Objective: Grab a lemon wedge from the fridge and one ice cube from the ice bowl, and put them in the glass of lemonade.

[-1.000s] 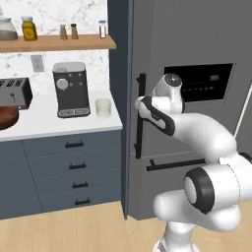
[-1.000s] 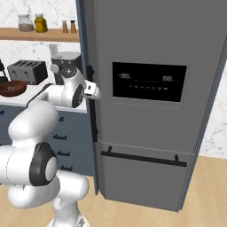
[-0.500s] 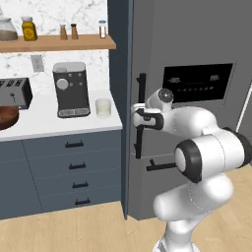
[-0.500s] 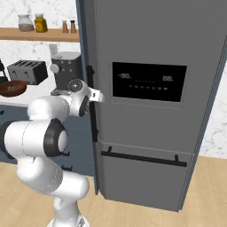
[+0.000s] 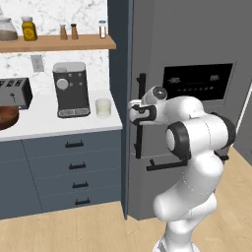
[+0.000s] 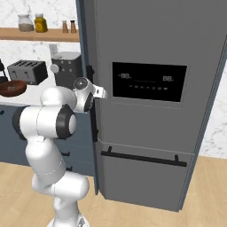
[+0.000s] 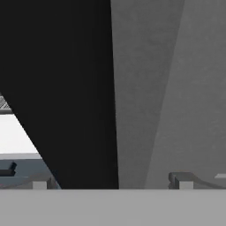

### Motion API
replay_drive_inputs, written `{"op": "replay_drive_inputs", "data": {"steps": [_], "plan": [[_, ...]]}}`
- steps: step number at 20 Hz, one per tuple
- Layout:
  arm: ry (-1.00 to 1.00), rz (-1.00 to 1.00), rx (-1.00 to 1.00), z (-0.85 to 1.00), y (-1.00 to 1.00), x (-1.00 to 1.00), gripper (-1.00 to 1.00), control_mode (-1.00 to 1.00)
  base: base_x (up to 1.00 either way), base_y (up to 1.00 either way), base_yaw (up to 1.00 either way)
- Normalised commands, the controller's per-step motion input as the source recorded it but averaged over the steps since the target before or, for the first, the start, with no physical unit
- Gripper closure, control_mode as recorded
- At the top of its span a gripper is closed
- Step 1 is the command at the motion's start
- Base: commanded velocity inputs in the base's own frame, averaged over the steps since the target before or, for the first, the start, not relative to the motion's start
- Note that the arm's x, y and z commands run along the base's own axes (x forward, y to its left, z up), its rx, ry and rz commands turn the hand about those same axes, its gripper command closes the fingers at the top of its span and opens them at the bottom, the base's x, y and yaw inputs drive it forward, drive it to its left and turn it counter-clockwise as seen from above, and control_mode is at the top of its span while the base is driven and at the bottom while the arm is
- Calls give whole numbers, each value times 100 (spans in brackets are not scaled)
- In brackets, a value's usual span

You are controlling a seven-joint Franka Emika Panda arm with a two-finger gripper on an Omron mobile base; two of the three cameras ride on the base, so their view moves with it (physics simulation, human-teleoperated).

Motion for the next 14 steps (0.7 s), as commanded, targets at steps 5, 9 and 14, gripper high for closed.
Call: {"op": "replay_drive_inputs", "data": {"steps": [5, 9, 14], "plan": [[-1, 0, 0, -12, 0, 61, -100, -100, 0, 0, 0], [-1, 0, 0, -3, 0, 17, 100, -100, 0, 0, 0], [0, 0, 0, 3, 0, -1, 100, -100, 0, 0, 0]]}}
